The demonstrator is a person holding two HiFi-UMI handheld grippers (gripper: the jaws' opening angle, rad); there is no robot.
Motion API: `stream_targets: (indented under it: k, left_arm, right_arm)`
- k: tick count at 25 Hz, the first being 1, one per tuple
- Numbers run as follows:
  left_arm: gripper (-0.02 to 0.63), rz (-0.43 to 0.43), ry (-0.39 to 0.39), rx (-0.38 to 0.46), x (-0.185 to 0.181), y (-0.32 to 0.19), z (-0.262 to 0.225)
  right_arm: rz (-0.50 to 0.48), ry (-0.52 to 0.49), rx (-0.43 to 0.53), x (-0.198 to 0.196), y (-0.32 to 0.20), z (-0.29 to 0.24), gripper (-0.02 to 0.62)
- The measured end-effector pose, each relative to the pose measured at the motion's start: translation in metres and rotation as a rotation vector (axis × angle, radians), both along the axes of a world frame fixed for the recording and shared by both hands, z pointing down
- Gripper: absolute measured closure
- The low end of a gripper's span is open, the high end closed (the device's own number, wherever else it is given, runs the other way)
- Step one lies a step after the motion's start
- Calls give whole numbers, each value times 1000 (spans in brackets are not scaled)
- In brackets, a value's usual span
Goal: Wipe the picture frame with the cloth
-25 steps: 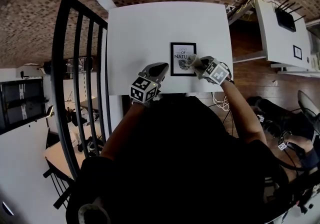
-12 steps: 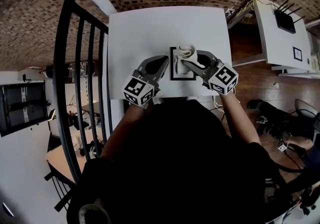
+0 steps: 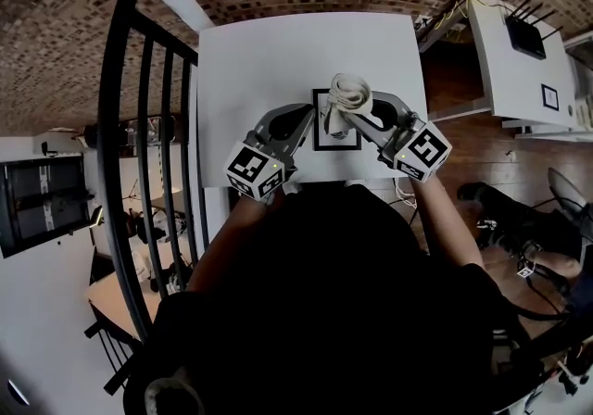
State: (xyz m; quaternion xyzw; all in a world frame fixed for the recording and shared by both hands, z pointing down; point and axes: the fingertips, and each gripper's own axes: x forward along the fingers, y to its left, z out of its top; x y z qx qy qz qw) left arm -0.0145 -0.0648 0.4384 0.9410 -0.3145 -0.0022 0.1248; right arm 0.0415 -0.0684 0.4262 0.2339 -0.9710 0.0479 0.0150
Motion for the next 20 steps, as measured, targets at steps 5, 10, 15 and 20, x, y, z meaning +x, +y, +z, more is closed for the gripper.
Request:
stream_targets:
  k: [5, 10, 15, 20]
  left_arm:
    - [606, 6, -2, 5, 0, -3, -2]
    - [606, 13, -11, 19, 1, -3, -6]
    - [606, 15, -16, 23, 1, -4, -5]
    - [606, 23, -30, 30, 4, -3, -5]
  right_arm:
    - [3, -14, 8, -1, -2, -9, 491]
    - [10, -26, 5, -1, -5, -13, 491]
    - [14, -34, -10, -1, -7, -12, 491]
    - [7, -32, -12, -3, -7, -11, 491]
